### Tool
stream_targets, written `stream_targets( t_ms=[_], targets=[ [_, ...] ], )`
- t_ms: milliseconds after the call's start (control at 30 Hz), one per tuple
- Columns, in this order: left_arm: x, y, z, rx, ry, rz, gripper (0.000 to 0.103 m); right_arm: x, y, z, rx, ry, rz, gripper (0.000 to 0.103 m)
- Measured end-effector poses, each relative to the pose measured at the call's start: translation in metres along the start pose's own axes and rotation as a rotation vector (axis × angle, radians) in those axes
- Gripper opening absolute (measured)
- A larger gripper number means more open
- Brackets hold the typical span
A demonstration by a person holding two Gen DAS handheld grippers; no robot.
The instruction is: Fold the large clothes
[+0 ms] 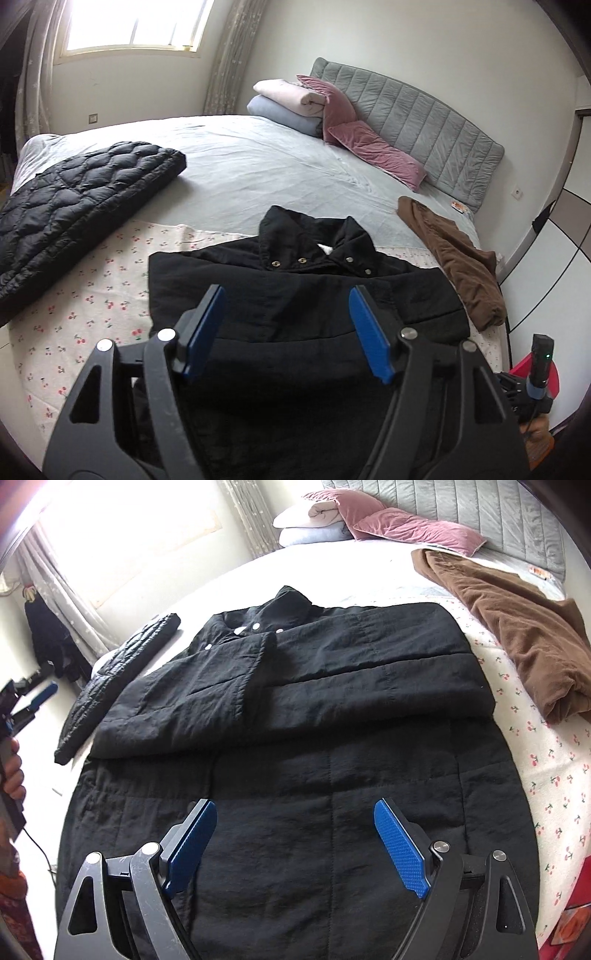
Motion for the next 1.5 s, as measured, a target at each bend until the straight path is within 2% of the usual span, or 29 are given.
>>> stream_targets(
  t_ms=[100, 233, 300, 367, 433, 467, 500, 567, 633, 667, 733, 800, 900, 967, 1033, 1067, 1200, 1267, 1333, 1400, 1467, 1500],
  targets=[
    [0.006, -0.006, -0.041, -0.015, 0.067, -0.015, 0.07, -0.005, 0.018, -0.015, 0.017, 0.111, 0.004, 0.089],
    [0.042, -0.01, -0.077, -0.062, 0.098, -0.071, 0.063, 0.022, 0.057, -0.038, 0.025, 0.18, -0.024, 0.089],
    [0.069, -0.013, -0.082, -0.081, 0.102, -0.099, 0.058, 0.048, 0.076, -0.042, 0.047, 0.182, -0.027, 0.088],
    [0.091, -0.019, -0.08, -0.095, 0.074, -0.118, 0.05, 0.077, 0.092, -0.041, 0.073, 0.169, -0.026, 0.085],
    [0.108, -0.027, -0.069, -0.085, 0.029, -0.124, 0.047, 0.106, 0.104, -0.039, 0.09, 0.142, -0.02, 0.079],
    [0.114, -0.031, -0.063, -0.069, 0.008, -0.125, 0.047, 0.117, 0.108, -0.039, 0.095, 0.135, -0.017, 0.07],
    [0.121, -0.039, -0.056, -0.045, -0.009, -0.131, 0.047, 0.131, 0.11, -0.038, 0.098, 0.13, -0.019, 0.053],
    [0.135, -0.057, -0.053, -0.001, 0.001, -0.155, 0.047, 0.151, 0.112, -0.041, 0.089, 0.14, -0.032, 0.027],
    [0.144, -0.073, -0.059, 0.054, 0.066, -0.174, 0.047, 0.15, 0.117, -0.052, 0.022, 0.133, 0.028, 0.026],
    [0.144, -0.077, -0.062, 0.05, 0.071, -0.173, 0.047, 0.146, 0.119, -0.058, -0.026, 0.129, 0.065, 0.026],
    [0.14, -0.076, -0.067, 0.029, 0.078, -0.157, 0.047, 0.152, 0.122, -0.059, -0.077, 0.079, 0.078, 0.026],
    [0.139, -0.076, -0.065, 0.049, 0.106, -0.166, 0.047, 0.16, 0.118, -0.053, -0.092, 0.039, 0.066, 0.036],
    [0.127, -0.072, -0.053, 0.072, 0.143, -0.18, 0.05, 0.145, 0.114, -0.05, -0.113, -0.007, 0.097, 0.05],
    [0.113, -0.068, -0.039, 0.069, 0.079, -0.158, 0.058, 0.122, 0.113, -0.051, -0.128, 0.007, 0.14, 0.051],
    [0.103, -0.069, -0.024, 0.101, 0.038, -0.129, 0.07, 0.104, 0.109, -0.054, -0.154, 0.029, 0.173, 0.058],
    [0.102, -0.072, -0.02, 0.113, 0.033, -0.131, 0.071, 0.1, 0.107, -0.055, -0.174, 0.03, 0.175, 0.061],
    [0.121, -0.1, -0.023, 0.141, 0.044, -0.217, 0.072, 0.111, 0.088, -0.052, -0.212, 0.006, 0.107, 0.062],
    [0.124, -0.102, -0.024, 0.143, 0.045, -0.22, 0.073, 0.122, 0.078, -0.045, -0.215, -0.011, 0.087, 0.066],
    [0.122, -0.1, -0.019, 0.166, 0.078, -0.228, 0.074, 0.122, 0.075, -0.042, -0.217, -0.008, 0.091, 0.067],
    [0.111, -0.097, -0.014, 0.168, 0.122, -0.247, 0.074, 0.108, 0.079, -0.04, -0.189, -0.014, 0.076, 0.067],
    [0.087, -0.088, -0.007, 0.146, 0.111, -0.233, 0.074, 0.079, 0.084, -0.042, -0.181, 0.009, 0.087, 0.068],
    [0.07, -0.082, -0.002, 0.131, 0.095, -0.207, 0.078, 0.059, 0.087, -0.043, -0.184, 0.017, 0.109, 0.069]
  ],
)
Point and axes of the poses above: each gripper's, at about its wrist camera, not at the fingertips, and x roughly the way its jaws point, z to its right, y to its top, the point moved 6 cm from there along x, roughly the way its jaws point, and after that the axes turned 1 degree about -y, right-handed, at the moved point
